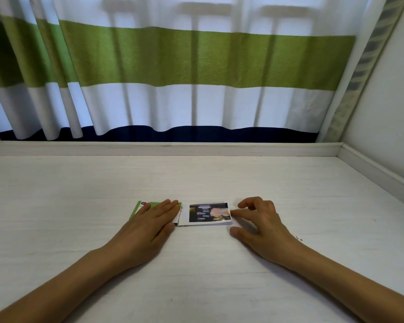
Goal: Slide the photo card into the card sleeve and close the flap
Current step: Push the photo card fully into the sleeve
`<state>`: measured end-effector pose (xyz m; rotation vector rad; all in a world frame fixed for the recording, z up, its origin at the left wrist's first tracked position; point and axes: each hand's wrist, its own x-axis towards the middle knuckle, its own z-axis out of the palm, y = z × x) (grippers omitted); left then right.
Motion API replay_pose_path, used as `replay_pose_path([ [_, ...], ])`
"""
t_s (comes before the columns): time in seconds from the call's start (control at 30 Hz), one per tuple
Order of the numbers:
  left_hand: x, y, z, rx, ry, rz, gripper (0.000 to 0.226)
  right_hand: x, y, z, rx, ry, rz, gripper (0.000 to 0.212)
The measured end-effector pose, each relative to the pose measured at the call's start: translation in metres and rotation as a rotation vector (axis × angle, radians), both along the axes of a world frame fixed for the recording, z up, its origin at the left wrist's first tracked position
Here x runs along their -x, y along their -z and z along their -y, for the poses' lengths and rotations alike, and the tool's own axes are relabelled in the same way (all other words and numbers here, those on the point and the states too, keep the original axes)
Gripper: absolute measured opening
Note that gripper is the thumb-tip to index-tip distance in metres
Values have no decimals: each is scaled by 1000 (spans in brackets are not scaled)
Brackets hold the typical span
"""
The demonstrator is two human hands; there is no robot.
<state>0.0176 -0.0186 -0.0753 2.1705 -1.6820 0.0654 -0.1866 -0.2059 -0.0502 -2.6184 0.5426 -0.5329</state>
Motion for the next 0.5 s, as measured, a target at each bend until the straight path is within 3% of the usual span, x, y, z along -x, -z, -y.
replay_pose_path([
  [0.27, 1, -1, 0, -4, 1, 2, 87, -1, 2, -2, 78, -20, -58, 65],
  [0.5, 2, -2, 1, -4, 2, 9, 91, 2, -2, -5, 228, -58, -84, 51],
])
